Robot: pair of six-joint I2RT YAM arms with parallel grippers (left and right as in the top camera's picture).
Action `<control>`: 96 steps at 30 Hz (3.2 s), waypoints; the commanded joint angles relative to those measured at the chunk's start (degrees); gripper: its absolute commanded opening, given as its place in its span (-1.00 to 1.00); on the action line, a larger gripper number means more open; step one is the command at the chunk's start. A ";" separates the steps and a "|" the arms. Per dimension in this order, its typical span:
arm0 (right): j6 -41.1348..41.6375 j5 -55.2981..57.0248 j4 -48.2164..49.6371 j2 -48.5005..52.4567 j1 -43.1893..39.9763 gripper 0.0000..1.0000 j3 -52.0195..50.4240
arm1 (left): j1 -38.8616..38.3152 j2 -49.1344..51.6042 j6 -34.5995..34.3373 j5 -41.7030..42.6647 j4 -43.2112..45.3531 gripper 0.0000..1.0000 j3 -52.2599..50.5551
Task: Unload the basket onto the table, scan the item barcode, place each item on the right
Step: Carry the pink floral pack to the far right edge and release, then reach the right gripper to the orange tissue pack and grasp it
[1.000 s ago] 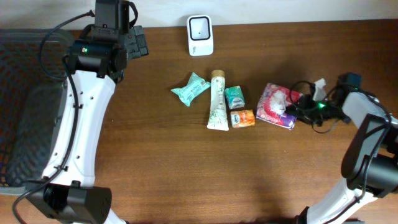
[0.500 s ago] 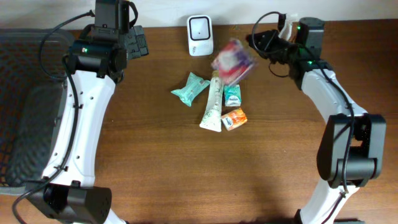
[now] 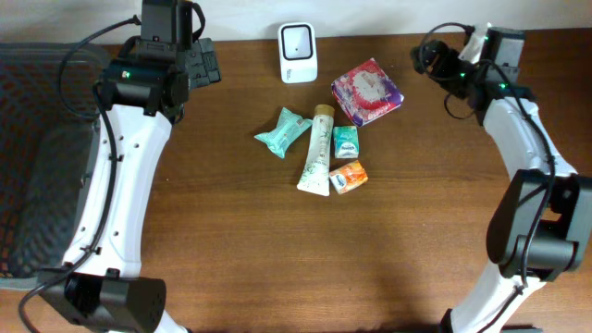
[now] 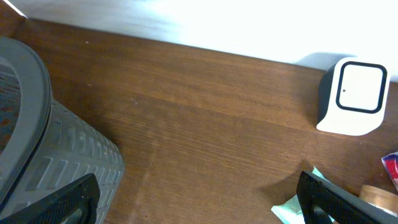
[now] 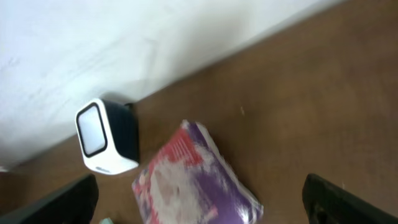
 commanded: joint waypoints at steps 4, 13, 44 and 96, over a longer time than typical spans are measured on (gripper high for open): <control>-7.10 4.85 11.47 12.00 5.90 0.98 1.31 | 0.24 0.00 0.68 -0.39 0.11 0.98 0.26; -13.68 -12.81 -15.98 5.99 5.29 0.53 1.75 | 0.24 0.00 0.70 -0.37 0.11 0.98 0.24; 1.77 -23.82 -8.68 13.42 5.51 -0.92 20.41 | 0.24 0.00 0.68 -0.39 -0.07 0.98 0.24; -7.85 -8.59 -36.70 -11.52 -32.46 0.09 7.52 | 0.24 0.00 0.68 -0.39 -0.07 0.98 0.24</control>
